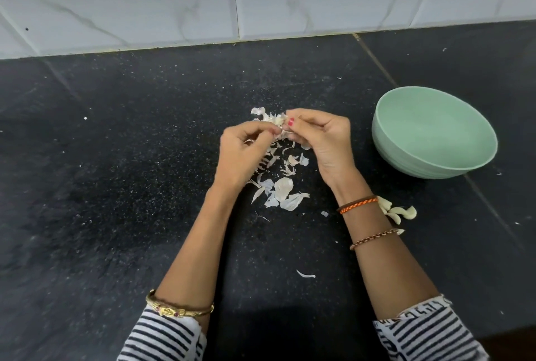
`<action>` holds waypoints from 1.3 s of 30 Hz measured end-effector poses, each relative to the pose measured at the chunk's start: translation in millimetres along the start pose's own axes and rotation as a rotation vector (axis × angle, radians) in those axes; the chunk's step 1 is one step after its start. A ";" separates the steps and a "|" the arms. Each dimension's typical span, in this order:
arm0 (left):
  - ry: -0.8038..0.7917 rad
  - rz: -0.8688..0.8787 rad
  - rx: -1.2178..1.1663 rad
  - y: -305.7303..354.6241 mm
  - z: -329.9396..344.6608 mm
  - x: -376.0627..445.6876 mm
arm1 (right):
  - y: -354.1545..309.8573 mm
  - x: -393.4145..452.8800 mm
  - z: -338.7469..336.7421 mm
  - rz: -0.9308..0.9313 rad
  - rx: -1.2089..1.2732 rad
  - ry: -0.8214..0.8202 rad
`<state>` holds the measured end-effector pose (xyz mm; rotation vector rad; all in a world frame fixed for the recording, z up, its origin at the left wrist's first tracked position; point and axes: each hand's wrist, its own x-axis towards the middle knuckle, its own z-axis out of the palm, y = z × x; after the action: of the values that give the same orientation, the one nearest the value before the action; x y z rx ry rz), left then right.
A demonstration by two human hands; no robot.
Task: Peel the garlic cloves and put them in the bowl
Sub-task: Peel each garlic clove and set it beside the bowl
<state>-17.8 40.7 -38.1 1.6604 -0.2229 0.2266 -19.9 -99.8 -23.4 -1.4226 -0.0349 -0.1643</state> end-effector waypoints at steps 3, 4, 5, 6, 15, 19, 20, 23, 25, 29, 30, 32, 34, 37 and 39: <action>-0.028 -0.018 0.024 -1.4 7.8 -2.2 | 0.4 0.6 2.2 -0.054 -0.120 0.056; -0.012 -0.029 0.025 -2.9 7.7 -1.5 | 0.9 0.7 1.4 -0.079 -0.174 0.065; 0.006 -0.035 0.029 -3.9 7.4 -0.4 | 1.8 0.7 0.5 -0.102 -0.222 0.063; 0.020 -0.036 0.040 -4.7 7.3 0.4 | 3.3 0.6 0.7 -0.122 -0.266 0.051; 0.058 0.030 0.158 -3.8 7.5 -1.1 | 6.5 1.3 1.0 -0.122 -0.420 0.059; 0.038 0.009 0.030 -1.1 3.4 0.8 | -0.9 -0.6 3.4 0.096 -0.220 0.011; 0.022 -0.005 0.001 -0.5 3.5 1.1 | -1.3 -0.4 3.7 0.143 -0.184 0.009; -0.001 -0.024 -0.046 -1.1 3.7 1.3 | -2.3 -0.9 7.5 0.180 -0.167 0.030; 0.005 -0.023 -0.063 -2.3 1.9 2.4 | 0.1 -1.1 12.2 0.103 -0.287 0.070; 0.022 -0.019 -0.069 -2.5 4.2 2.1 | 6.0 -0.9 19.9 -0.010 -0.465 0.144; 0.031 -0.020 -0.075 -1.9 6.0 1.3 | 6.0 -1.4 21.1 -0.021 -0.471 0.158; 0.061 -0.024 -0.107 -1.2 8.4 0.3 | 4.1 -3.1 21.8 -0.055 -0.467 0.189; 0.097 -0.041 -0.135 -1.8 8.6 0.5 | 2.1 -3.0 20.8 -0.039 -0.463 0.162; 0.121 -0.076 -0.087 -3.9 8.6 0.9 | 1.1 -1.6 16.0 0.101 -0.416 0.017; 0.117 -0.068 -0.013 -5.9 8.0 0.5 | 0.9 -0.2 12.1 0.114 -0.419 0.029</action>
<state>-15.6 33.3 -44.4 1.6334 -0.0795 0.2693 -19.1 -87.7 -22.4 -1.8344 0.1105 -0.1011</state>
